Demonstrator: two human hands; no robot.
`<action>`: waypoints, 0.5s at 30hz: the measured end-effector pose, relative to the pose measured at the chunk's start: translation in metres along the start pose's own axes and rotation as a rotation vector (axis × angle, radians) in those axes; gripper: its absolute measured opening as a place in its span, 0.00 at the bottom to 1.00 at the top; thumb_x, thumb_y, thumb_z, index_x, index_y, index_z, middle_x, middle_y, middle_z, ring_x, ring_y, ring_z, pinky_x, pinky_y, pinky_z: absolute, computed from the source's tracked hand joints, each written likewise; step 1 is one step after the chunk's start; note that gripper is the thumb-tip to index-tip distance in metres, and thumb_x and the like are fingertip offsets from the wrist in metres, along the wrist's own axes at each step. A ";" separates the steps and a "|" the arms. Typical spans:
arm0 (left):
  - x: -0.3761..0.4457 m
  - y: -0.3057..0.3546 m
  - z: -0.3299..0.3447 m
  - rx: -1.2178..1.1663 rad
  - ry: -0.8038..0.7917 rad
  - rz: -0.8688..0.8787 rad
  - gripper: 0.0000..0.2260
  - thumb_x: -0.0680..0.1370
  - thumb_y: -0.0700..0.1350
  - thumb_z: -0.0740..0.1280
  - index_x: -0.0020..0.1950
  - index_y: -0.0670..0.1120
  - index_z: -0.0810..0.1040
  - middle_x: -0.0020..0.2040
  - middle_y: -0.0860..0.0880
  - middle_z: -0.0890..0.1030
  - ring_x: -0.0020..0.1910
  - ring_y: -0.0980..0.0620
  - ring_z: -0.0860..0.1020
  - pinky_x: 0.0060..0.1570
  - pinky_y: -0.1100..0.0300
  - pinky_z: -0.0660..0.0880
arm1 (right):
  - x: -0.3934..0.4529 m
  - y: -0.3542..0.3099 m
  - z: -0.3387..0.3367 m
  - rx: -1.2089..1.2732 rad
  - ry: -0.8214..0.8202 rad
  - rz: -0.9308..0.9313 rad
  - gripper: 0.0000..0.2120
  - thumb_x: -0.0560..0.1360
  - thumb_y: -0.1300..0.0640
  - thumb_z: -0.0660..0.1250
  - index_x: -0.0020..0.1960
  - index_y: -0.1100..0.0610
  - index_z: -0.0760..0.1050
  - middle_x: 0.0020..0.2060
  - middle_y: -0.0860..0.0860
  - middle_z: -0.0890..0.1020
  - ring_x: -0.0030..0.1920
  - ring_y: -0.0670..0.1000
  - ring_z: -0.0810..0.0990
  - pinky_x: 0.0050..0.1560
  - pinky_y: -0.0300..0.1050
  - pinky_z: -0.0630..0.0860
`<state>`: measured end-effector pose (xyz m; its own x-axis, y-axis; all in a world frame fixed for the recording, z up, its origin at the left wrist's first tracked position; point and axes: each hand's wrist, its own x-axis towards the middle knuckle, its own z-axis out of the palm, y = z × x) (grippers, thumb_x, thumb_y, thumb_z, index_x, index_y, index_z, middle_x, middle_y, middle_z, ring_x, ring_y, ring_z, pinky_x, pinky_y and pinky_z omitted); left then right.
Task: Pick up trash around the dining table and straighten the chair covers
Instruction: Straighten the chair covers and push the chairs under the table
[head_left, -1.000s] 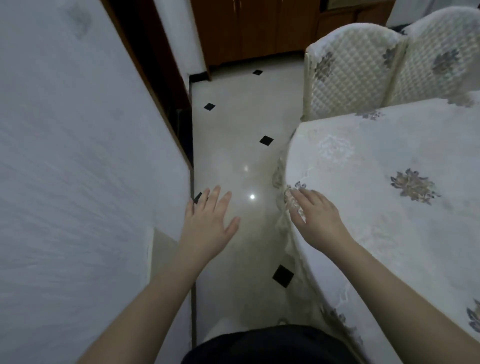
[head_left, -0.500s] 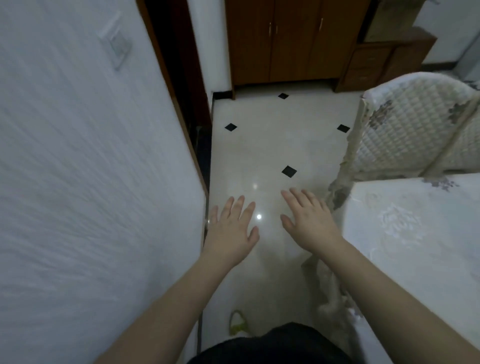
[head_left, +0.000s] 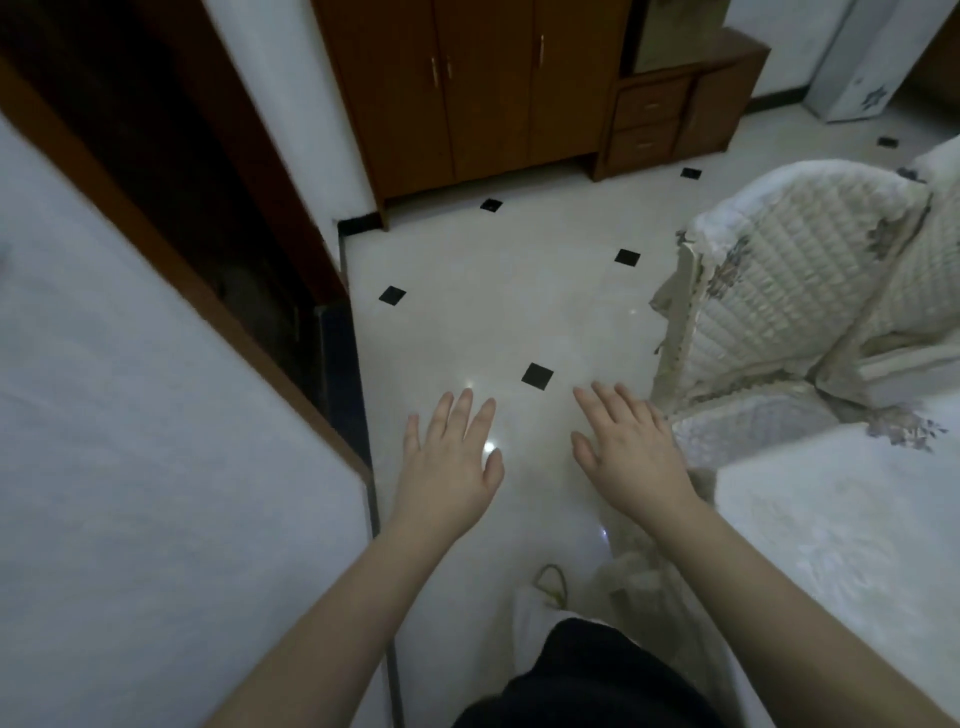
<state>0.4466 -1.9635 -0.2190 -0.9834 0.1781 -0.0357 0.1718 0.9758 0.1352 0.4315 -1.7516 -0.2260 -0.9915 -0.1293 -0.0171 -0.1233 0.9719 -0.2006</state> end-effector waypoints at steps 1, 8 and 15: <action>0.024 0.001 -0.002 0.003 -0.010 0.017 0.26 0.80 0.54 0.52 0.78 0.52 0.54 0.78 0.48 0.55 0.77 0.48 0.51 0.73 0.41 0.49 | 0.020 0.006 -0.003 0.000 -0.006 0.017 0.27 0.75 0.45 0.53 0.71 0.54 0.67 0.69 0.55 0.72 0.70 0.59 0.68 0.67 0.57 0.64; 0.169 -0.014 -0.027 -0.017 -0.051 0.060 0.25 0.81 0.56 0.51 0.78 0.54 0.52 0.79 0.51 0.52 0.77 0.51 0.48 0.74 0.44 0.47 | 0.163 0.042 -0.039 -0.099 0.038 0.014 0.26 0.74 0.50 0.64 0.71 0.54 0.67 0.69 0.55 0.71 0.70 0.60 0.66 0.70 0.59 0.60; 0.304 -0.050 -0.034 -0.017 -0.016 0.125 0.28 0.77 0.58 0.46 0.77 0.54 0.55 0.78 0.51 0.55 0.77 0.50 0.51 0.73 0.45 0.46 | 0.295 0.040 -0.041 -0.053 0.023 0.095 0.27 0.76 0.50 0.62 0.74 0.53 0.62 0.72 0.55 0.68 0.72 0.58 0.64 0.71 0.58 0.59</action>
<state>0.1372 -1.9629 -0.2028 -0.9534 0.2998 -0.0330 0.2914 0.9437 0.1564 0.1320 -1.7426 -0.1990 -0.9994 -0.0316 -0.0110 -0.0297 0.9887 -0.1470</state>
